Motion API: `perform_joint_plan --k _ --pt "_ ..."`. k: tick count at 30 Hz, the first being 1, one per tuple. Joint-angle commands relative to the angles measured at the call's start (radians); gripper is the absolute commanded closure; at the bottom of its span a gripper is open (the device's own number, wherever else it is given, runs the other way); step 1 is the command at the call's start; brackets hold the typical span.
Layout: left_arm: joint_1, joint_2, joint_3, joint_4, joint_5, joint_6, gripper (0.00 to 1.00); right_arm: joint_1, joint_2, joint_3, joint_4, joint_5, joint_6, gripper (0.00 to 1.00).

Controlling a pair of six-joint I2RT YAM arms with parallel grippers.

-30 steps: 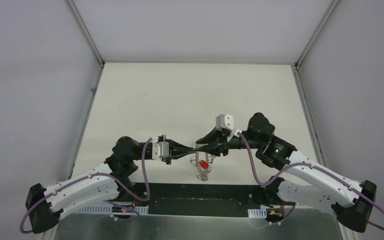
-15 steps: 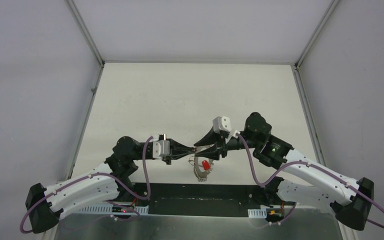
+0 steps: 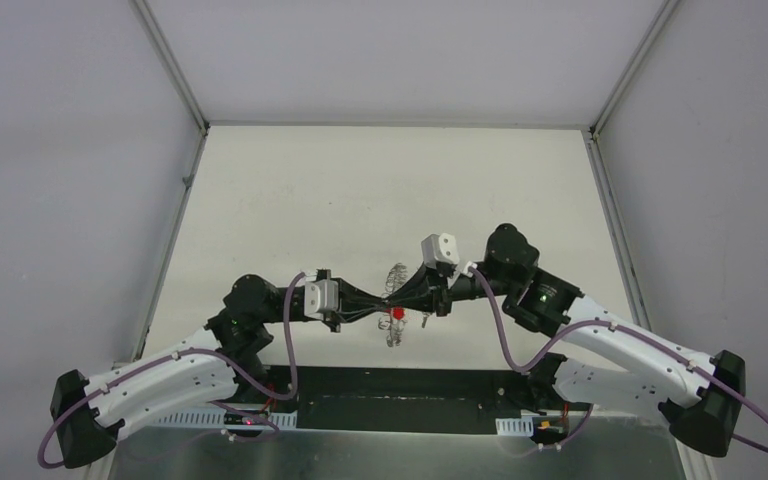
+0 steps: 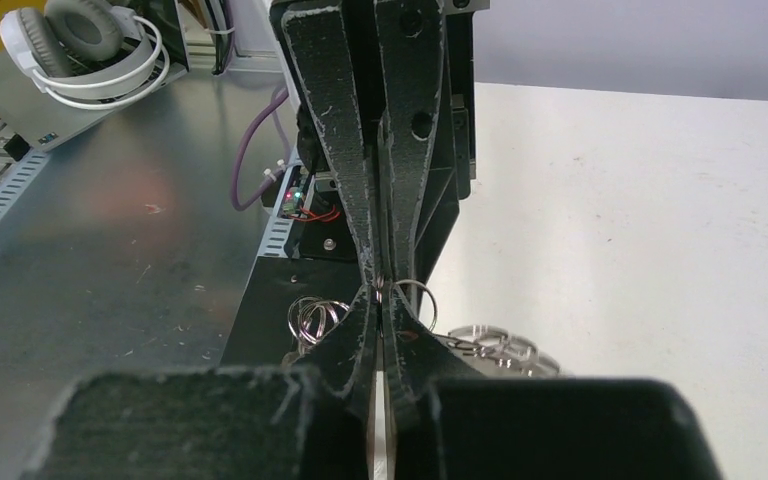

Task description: Put the keys on the keyring

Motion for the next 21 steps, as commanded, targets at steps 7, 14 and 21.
perform_joint_plan --k 7,14,21 --pt "-0.009 -0.106 0.121 -0.274 -0.088 0.105 0.66 0.003 -0.014 0.102 -0.242 0.044 -0.06 1.0" --pt "-0.008 -0.035 0.249 -0.528 -0.042 0.177 0.64 0.003 0.028 0.192 -0.406 0.084 -0.084 1.0" --pt "-0.009 0.092 0.341 -0.596 0.014 0.139 0.68 0.003 0.102 0.257 -0.498 0.084 -0.06 1.0"
